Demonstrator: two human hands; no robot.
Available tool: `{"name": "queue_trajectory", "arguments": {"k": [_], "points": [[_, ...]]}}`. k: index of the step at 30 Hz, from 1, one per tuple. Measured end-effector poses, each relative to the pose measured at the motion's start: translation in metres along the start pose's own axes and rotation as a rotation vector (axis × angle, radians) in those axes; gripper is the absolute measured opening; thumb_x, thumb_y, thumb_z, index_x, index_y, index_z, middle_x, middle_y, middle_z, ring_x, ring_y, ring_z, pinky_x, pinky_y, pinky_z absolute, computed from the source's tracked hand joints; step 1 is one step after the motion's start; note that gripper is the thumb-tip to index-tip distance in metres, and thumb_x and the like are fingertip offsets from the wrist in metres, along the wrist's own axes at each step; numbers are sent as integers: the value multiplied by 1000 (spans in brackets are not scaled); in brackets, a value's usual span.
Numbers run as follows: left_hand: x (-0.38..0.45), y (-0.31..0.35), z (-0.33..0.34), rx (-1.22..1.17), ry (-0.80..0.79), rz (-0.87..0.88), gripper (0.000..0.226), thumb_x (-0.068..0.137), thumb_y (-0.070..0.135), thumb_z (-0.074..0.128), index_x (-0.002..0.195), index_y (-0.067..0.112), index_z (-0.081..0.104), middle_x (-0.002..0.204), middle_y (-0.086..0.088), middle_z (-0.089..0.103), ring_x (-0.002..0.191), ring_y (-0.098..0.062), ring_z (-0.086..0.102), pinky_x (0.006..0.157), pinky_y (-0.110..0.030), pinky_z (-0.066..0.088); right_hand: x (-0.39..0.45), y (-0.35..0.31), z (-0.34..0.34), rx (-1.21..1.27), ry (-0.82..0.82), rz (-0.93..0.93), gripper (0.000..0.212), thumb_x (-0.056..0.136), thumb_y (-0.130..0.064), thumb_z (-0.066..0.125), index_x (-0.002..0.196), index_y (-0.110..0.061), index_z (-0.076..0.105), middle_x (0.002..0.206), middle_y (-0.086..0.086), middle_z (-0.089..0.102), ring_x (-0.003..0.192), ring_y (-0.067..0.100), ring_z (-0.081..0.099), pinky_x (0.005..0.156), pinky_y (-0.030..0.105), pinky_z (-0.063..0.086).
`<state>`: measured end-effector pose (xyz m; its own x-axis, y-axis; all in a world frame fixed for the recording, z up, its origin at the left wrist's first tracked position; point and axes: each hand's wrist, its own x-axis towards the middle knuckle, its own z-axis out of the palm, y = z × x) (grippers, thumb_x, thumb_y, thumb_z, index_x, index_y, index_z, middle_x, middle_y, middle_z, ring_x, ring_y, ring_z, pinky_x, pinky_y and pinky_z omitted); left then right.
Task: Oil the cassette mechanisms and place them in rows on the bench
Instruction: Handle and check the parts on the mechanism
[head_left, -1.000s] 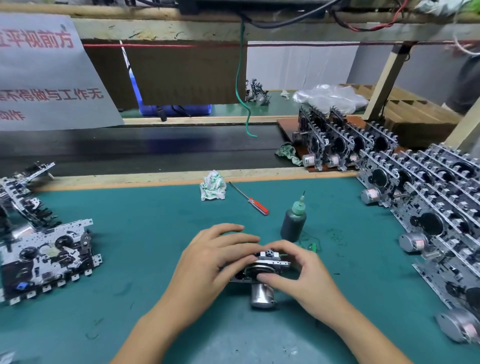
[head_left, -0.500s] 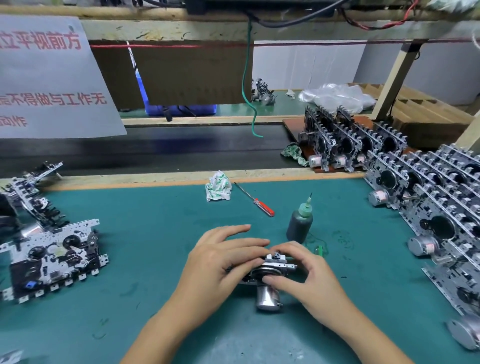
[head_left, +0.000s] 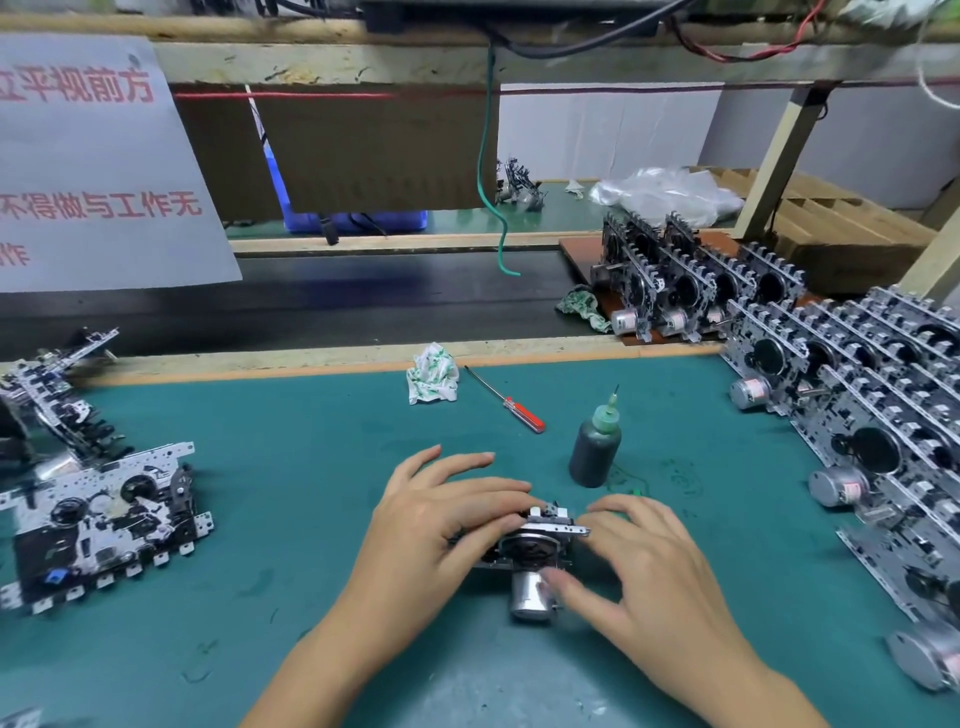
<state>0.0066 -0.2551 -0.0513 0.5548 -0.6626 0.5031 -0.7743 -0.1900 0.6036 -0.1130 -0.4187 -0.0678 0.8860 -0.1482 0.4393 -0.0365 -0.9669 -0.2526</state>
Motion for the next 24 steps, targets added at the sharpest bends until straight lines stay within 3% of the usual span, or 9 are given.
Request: {"name": "queue_trajectory", "arguments": {"k": [6,8,10,12,14,19,24], "points": [[0,0,0,2,6,-6,26,88,42,48,98,38,72,110,30,64,117,5,49,106,-34,29,3,-1,-2,69,-86,84,41,73,-63,50,85,-28,68,84,-21,60,89,8,56,82,18,34],[0,0,0,7,9,6,26,88,41,49,98,36,73,109,29,65,116,3,50,104,-36,30,8,-3,-2,256,-132,183,40,70,-65,55,98,-37,62,93,-28,55,96,-3,51,85,12,33],[0,1,0,16,6,10,26,88,41,49,98,36,73,110,30,64,116,3,50,105,-35,30,14,-6,-1,510,-160,260,36,70,-50,72,102,-43,57,99,-27,58,105,-5,51,87,9,34],[0,1,0,23,-7,3,27,88,43,48,99,38,73,110,33,62,117,5,48,107,-31,28,18,-7,1,682,-165,278,36,71,-27,81,99,-38,60,99,-20,63,104,2,56,88,14,39],[0,-1,0,19,-14,-1,28,88,44,47,100,39,72,111,33,61,118,7,47,107,-31,27,21,-8,1,775,-177,294,34,71,-17,82,95,-32,63,96,-14,67,98,7,60,87,20,43],[-1,-3,1,22,-4,-2,26,88,45,48,104,40,68,113,34,61,117,6,48,105,-31,29,23,-8,1,823,-183,360,31,68,-13,84,91,-27,67,92,-6,69,94,14,62,92,36,45],[0,-3,0,18,-17,20,26,89,42,49,111,41,61,111,39,59,118,8,47,106,-27,27,25,-8,0,819,-190,366,30,66,-15,85,86,-31,68,89,-8,70,92,11,63,90,31,46]]}}
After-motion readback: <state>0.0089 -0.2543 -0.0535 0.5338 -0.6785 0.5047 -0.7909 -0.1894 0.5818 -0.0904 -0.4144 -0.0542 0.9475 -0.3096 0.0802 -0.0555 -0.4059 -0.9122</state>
